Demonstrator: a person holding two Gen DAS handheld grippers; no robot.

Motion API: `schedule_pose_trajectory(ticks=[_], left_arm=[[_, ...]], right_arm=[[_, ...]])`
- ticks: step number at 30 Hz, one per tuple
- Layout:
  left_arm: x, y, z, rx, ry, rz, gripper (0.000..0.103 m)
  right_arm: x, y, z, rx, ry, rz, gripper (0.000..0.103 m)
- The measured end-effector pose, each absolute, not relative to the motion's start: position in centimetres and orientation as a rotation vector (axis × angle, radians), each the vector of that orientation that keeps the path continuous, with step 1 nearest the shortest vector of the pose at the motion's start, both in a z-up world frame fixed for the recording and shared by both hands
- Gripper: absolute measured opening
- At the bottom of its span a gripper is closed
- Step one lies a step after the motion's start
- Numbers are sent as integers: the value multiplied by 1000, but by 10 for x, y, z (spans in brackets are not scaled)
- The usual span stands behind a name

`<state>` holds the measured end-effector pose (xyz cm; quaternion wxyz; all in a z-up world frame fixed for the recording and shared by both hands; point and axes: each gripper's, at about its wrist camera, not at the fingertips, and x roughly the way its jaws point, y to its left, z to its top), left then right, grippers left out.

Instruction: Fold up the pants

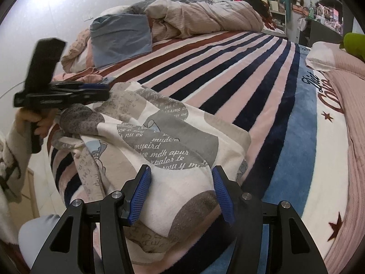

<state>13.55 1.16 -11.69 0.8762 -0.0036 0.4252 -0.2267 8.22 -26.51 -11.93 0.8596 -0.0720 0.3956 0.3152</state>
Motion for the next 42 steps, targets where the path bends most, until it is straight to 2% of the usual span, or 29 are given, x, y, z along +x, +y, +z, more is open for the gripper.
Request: schedule_pose_trajectory(ticks=[2,5,14,16,17,18,22,27,28,30,42], left_arm=[[131,5,-120,-14,907,-522,14],[118,-6,-117,-8,900,-578,7],[87,-43,-118,94,917,-731,9],[83,-42,-115,78,928,-781,21],[81,-41,-111,68,923,-802,36],[79,-38,-106,64,910,-815,44],[81,-22,-82,57,831,-756,44],[111,-2,-89,111,826,-563,44],[115,-1,-94,121,838,-549,43],[121,0,-107,133,871,-550,29],[76,-22,-120,265,844,-688,26]], right_arm=[[81,-266,-120,-145,826,663,52],[82,-269,-120,-129,823,667,52],[86,-273,-121,-99,821,673,52],[86,-274,-121,-95,820,675,52],[86,-274,-121,-93,820,677,52],[86,-273,-121,-92,820,677,52],[86,-273,-121,-89,822,676,52],[87,-274,-122,-87,822,676,52],[87,-274,-122,-87,822,675,52],[87,-274,-122,-87,822,676,52],[90,-272,-122,-78,826,679,52]])
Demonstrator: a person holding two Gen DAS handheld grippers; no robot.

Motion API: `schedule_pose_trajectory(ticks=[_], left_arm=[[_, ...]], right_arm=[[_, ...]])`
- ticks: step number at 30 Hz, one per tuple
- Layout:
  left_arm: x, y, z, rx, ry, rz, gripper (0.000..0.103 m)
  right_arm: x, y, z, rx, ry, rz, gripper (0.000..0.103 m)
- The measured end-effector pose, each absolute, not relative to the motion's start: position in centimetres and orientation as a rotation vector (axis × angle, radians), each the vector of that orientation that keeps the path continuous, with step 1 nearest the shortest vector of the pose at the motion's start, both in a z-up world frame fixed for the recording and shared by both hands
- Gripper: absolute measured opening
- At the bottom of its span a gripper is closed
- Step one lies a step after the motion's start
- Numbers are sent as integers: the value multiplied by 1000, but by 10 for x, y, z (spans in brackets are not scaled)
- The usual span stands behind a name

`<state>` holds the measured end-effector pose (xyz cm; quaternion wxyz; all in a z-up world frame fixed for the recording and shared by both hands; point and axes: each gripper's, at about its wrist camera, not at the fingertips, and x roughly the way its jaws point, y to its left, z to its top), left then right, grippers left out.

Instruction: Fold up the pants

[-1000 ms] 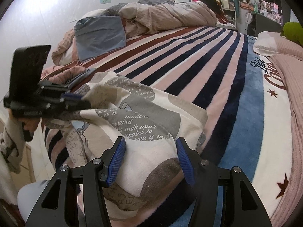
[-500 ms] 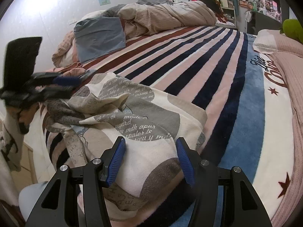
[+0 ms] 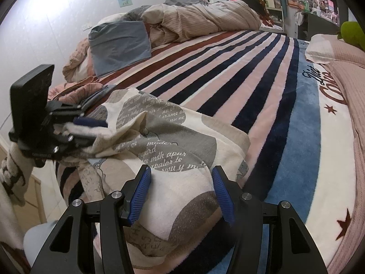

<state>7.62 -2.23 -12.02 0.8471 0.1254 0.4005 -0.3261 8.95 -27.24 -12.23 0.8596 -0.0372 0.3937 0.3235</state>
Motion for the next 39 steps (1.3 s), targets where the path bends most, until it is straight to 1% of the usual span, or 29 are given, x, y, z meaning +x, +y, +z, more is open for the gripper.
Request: schedule_pose_trajectory(ticks=[4,5,6,8,9,10,11,12,15,19,23,28,29,35,39], left_arm=[[78,-21,-123,239,857,-677,27],[77,-22,-123,245,853,-672,30],[78,-25,-123,254,849,-662,37],[79,-27,-124,275,840,-638,47],[80,-28,-124,269,848,-646,46],[81,-28,-124,254,861,-659,45],[82,-28,-124,235,871,-679,37],[81,-28,-123,225,875,-702,26],[73,-34,-120,258,851,-714,12],[67,-31,-109,245,785,-685,11],[73,-11,-99,150,727,-602,11],[83,22,-97,34,678,-440,8],[85,29,-98,18,674,-403,5],[96,61,-113,-41,692,-275,5],[97,68,-120,-43,711,-251,5]], right_arm=[[90,-271,-122,-80,823,678,52],[90,-271,-122,-79,824,679,52],[90,-271,-122,-78,824,679,52],[90,-271,-122,-74,825,681,52],[90,-271,-122,-73,825,682,52],[90,-270,-122,-72,825,682,52],[91,-271,-122,-71,825,682,52],[90,-271,-122,-71,824,683,52],[91,-271,-122,-69,825,684,52],[92,-273,-122,-62,826,684,52],[92,-274,-122,-55,827,686,52],[92,-274,-122,-54,827,686,52],[92,-275,-123,-55,827,686,52],[92,-275,-122,-57,829,683,52],[93,-275,-120,-58,830,676,52]])
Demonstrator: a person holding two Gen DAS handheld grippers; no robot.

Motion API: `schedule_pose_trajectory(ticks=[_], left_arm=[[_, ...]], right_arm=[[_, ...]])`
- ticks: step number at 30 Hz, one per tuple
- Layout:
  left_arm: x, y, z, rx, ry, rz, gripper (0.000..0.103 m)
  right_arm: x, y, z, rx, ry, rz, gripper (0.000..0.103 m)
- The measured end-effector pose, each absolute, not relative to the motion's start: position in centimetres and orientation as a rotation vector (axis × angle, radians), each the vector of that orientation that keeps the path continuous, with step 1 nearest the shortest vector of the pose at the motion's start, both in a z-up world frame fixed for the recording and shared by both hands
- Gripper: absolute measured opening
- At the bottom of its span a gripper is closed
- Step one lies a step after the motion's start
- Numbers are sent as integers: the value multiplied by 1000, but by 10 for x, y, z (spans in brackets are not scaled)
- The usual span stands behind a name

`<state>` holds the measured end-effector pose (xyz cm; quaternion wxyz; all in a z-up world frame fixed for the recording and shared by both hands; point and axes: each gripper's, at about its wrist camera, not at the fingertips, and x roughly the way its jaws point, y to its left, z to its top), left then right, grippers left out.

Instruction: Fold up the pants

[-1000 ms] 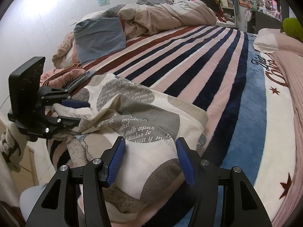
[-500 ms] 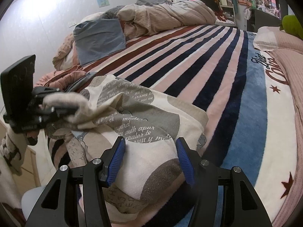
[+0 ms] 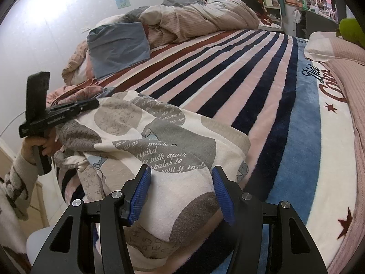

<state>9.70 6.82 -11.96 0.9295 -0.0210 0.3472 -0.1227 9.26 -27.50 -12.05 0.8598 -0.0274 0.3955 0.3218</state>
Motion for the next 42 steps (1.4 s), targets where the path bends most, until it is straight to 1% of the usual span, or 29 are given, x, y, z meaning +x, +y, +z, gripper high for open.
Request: schedule_pose_trajectory(ticks=[1,2,3,4,5,6,11,13,19,25,26,28,29,30,31,33,42], left_arm=[[95,72,-116,-59,705,-260,6],[93,74,-112,-72,706,-277,12],[89,76,-107,-79,705,-295,24],[84,77,-100,-85,694,-317,33],[78,76,-95,-90,687,-331,48],[71,75,-91,-97,683,-355,52],[32,56,-86,-81,713,-470,52],[20,49,-94,-94,759,-491,52],[-13,35,-117,-132,814,-496,52],[-11,19,-126,-131,798,-421,37],[-11,17,-127,-129,792,-407,31],[-10,10,-126,-102,787,-372,29],[-10,8,-126,-88,791,-360,22],[-9,6,-127,-75,800,-350,11],[-7,4,-128,-69,812,-341,9],[-7,7,-127,-68,797,-324,2],[1,33,-109,-6,745,-206,1]], right_arm=[[92,-275,-119,-56,829,672,52],[91,-276,-117,-56,826,666,52],[90,-276,-115,-56,821,663,52],[89,-276,-112,-56,815,663,52],[86,-276,-108,-55,807,665,52],[84,-275,-106,-55,802,668,52],[68,-271,-100,-54,788,666,52],[64,-270,-101,-52,791,663,52],[54,-275,-105,-19,792,644,52],[47,-277,-106,-7,783,651,52],[46,-278,-106,-5,781,654,52],[45,-279,-106,4,777,660,52],[44,-280,-107,9,775,662,52],[44,-281,-107,15,773,664,52],[44,-281,-107,20,771,666,52],[45,-283,-107,31,765,672,52],[45,-286,-108,57,759,686,52]])
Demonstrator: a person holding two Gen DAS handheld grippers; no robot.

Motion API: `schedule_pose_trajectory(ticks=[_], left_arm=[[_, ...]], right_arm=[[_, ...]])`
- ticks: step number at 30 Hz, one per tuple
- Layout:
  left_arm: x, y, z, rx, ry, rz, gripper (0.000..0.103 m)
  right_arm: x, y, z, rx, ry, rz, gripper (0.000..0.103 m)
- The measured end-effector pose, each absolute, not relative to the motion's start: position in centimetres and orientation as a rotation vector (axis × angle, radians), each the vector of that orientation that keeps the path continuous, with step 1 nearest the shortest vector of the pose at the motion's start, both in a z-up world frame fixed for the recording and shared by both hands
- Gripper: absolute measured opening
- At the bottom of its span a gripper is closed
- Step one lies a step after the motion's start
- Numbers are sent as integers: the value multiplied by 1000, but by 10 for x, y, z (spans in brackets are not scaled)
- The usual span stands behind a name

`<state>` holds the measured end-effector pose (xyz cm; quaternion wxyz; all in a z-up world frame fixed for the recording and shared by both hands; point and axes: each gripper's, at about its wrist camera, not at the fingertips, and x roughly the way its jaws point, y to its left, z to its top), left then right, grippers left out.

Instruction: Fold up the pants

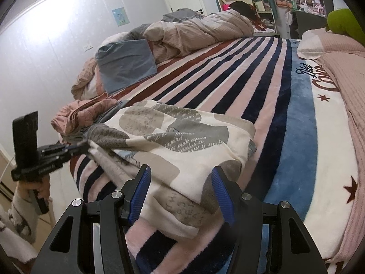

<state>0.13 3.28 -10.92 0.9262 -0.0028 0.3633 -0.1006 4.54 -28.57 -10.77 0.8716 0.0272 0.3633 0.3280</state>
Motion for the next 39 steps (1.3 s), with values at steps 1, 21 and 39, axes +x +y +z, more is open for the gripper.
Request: schedule_pose_trajectory(ticks=[1,21,39], left_arm=[[3,34,-109,10,740,-194,1],[23,64,-64,-111,730,-327,67],[109,69,-159,-305,972,-376,65]], right_arm=[[45,-286,-108,59,761,686,52],[40,-305,-98,109,765,636,64],[97,-316,-162,408,951,662,67]])
